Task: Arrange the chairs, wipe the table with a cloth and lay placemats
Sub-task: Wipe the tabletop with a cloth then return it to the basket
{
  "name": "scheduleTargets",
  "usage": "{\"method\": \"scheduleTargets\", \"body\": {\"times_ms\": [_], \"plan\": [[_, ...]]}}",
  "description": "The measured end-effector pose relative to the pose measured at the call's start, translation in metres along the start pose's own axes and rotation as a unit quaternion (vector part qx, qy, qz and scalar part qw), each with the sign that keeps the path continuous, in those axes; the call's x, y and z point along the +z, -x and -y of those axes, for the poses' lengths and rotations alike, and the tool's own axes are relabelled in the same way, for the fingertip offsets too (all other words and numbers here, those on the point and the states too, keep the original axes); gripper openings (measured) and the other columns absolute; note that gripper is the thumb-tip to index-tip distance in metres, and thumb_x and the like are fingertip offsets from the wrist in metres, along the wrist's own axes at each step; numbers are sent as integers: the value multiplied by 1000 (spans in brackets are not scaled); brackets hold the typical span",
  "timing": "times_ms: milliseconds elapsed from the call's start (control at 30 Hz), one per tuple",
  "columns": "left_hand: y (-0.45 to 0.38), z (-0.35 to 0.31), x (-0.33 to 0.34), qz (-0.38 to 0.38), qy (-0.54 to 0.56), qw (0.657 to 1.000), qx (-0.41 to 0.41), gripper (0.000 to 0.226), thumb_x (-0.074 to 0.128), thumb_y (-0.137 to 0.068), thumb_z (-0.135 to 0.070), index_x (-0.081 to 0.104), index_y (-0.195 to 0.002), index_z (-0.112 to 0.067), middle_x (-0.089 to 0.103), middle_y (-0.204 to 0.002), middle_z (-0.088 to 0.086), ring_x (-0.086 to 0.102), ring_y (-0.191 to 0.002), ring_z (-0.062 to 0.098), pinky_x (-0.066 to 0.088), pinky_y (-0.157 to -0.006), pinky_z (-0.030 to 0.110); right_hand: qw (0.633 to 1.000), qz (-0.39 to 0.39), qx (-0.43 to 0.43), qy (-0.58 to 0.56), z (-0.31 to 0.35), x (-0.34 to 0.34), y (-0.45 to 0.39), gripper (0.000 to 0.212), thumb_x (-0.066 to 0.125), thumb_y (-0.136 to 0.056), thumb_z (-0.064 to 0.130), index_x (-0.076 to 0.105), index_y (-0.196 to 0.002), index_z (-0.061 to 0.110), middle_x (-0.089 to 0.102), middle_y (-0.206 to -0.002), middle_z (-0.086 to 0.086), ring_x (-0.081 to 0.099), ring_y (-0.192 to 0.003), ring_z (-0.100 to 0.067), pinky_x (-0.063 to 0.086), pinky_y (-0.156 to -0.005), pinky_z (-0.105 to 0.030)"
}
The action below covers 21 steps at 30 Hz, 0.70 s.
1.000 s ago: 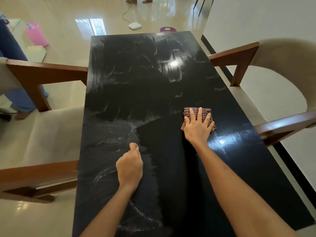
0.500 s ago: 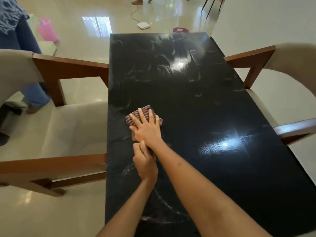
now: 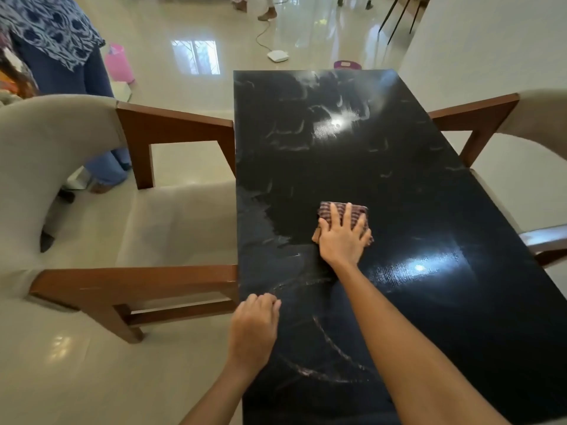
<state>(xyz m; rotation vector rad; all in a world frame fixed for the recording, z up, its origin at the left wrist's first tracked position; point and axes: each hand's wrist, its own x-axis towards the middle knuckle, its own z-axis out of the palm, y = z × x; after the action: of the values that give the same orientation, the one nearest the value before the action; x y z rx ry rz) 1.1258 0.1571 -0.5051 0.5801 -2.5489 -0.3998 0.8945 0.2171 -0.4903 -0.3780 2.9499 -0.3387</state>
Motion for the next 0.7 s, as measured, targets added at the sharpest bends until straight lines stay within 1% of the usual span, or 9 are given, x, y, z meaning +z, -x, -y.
{"method": "scheduleTargets", "body": {"times_ms": [100, 167, 233, 333, 400, 467, 567, 633, 700], "plan": [[1, -1, -3, 9, 4, 1000, 8, 23, 46, -92, -26, 60, -76, -16, 52, -66, -2, 48, -57, 15, 44, -52, 31, 997, -27, 66, -1, 12, 5, 3, 53, 25, -99, 54, 21, -150, 38, 7, -162, 1, 0, -146, -36, 2, -115, -57], [0, 0, -4, 20, 11, 1000, 9, 23, 46, -93, -25, 60, -76, -16, 50, -66, -2, 46, -57, 14, 44, -53, 32, 994, -29, 103, -18, 31, 8, -2, 54, 26, -99, 53, 21, -151, 37, 5, -162, -1, -2, -146, -38, 2, -115, -59], [0, 3, -4, 22, 24, 999, 14, 24, 47, -94, -24, 58, -74, -16, 49, -64, -1, 44, -57, 16, 41, -52, 33, 995, -25, 95, -19, 55, 14, -9, 54, 26, -99, 52, 21, -151, 37, 4, -162, -1, -2, -146, -39, 2, -114, -59], [0, 4, -6, 13, 50, 998, 20, 25, 49, -91, -22, 56, -68, -15, 47, -60, -1, 42, -54, 15, 37, -50, 29, 1000, -12, -1, -5, 102, 26, -12, 52, 26, -99, 52, 23, -150, 39, 6, -162, 2, 0, -146, -38, 3, -115, -56], [-3, 7, -8, 15, 55, 998, 21, 24, 49, -88, -23, 57, -67, -16, 49, -59, -2, 43, -53, 13, 39, -49, 27, 996, 2, -90, 8, 140, 35, -7, 51, 25, -100, 52, 23, -150, 41, 6, -162, 3, 1, -146, -36, 3, -115, -55], [-3, 8, -9, 23, 60, 998, 24, 20, 48, -85, -23, 58, -69, -16, 50, -58, -3, 45, -53, 12, 42, -48, 26, 984, 19, -175, 26, 166, 43, 4, 50, 24, -100, 51, 23, -149, 42, 8, -162, 4, 2, -146, -35, 3, -115, -55], [0, 9, -6, 30, 76, 997, 14, 17, 48, -83, -21, 59, -73, -15, 50, -59, -3, 46, -54, 12, 43, -49, 27, 956, 32, -282, 67, 173, 49, 19, 48, 27, -100, 48, 27, -148, 42, 11, -162, 2, 5, -146, -35, 5, -115, -55], [2, 9, -2, 35, 88, 995, 10, 13, 52, -85, -20, 59, -74, -15, 51, -60, -3, 46, -55, 12, 43, -50, 29, 949, 26, -304, 75, 165, 47, 27, 48, 27, -101, 47, 27, -148, 41, 12, -161, 2, 7, -146, -34, 6, -116, -54], [3, 10, -1, 37, 102, 994, 9, 10, 58, -85, -19, 59, -75, -15, 52, -62, -2, 47, -56, 13, 42, -51, 29, 957, 23, -284, 56, 152, 44, 38, 48, 26, -101, 49, 24, -149, 41, 13, -161, 3, 6, -146, -33, 6, -117, -52]]}}
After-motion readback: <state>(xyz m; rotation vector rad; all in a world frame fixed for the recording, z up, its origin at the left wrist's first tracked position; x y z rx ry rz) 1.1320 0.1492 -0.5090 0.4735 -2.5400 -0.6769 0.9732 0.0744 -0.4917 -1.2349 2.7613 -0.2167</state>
